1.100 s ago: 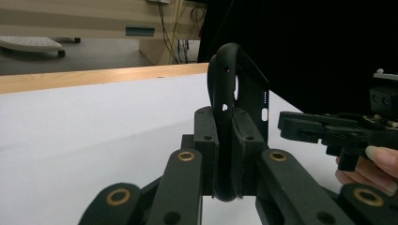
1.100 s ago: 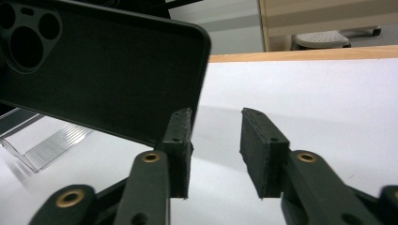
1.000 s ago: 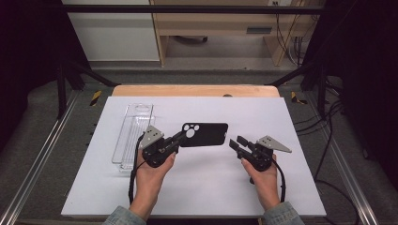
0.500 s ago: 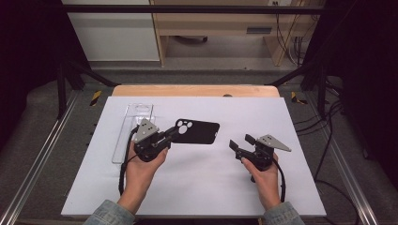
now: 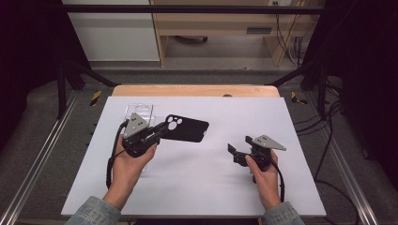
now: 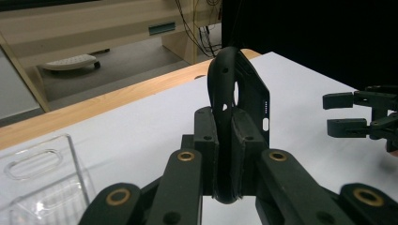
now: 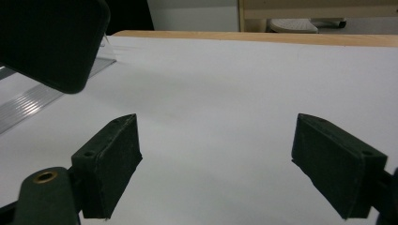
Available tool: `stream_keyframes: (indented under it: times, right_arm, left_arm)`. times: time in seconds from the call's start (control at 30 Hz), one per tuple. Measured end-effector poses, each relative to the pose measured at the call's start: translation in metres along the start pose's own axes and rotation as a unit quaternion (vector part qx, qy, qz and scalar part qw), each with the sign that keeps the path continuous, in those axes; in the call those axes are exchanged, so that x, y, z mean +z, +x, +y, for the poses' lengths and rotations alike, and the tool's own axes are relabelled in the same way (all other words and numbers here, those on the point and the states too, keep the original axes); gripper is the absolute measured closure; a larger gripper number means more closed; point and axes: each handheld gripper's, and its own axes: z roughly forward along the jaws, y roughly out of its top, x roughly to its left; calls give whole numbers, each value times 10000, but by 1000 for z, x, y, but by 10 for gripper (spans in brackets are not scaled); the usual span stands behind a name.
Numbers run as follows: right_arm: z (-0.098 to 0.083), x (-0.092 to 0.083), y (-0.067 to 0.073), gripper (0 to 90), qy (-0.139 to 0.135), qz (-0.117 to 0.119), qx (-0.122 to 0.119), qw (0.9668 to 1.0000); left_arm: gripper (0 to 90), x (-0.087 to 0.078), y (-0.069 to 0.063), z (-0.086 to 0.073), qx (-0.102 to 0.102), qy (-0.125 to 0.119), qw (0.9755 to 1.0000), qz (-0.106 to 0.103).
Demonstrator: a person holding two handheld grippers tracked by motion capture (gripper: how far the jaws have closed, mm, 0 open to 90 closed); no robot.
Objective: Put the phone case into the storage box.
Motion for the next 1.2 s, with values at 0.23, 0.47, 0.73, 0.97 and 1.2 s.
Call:
stream_keyframes:
  times: [0.23, 0.47, 0.73, 0.97, 1.2]
  right_arm:
    - [-3, 1, 2, 168, -5, -71, -323, 9995]
    - [-4, 2, 5, 151, -53, -230, -606, 9979]
    - [-5, 3, 8, 155, -135, -246, -854, 9960]
    - [-6, 4, 8, 158, -132, -188, -874, 9959]
    - [-7, 5, 8, 141, -40, -146, -939, 9955]
  left_arm:
    - [826, -9, 8, 11, 263, 83, 9995, 135]
    - [826, -13, 12, 15, 462, 166, 9987, 147]
    - [825, -17, 19, 16, 575, 222, 9979, 205]
    - [825, -25, 30, 21, 648, 230, 9970, 350]
    - [826, -38, 39, 28, 741, 182, 9959, 483]
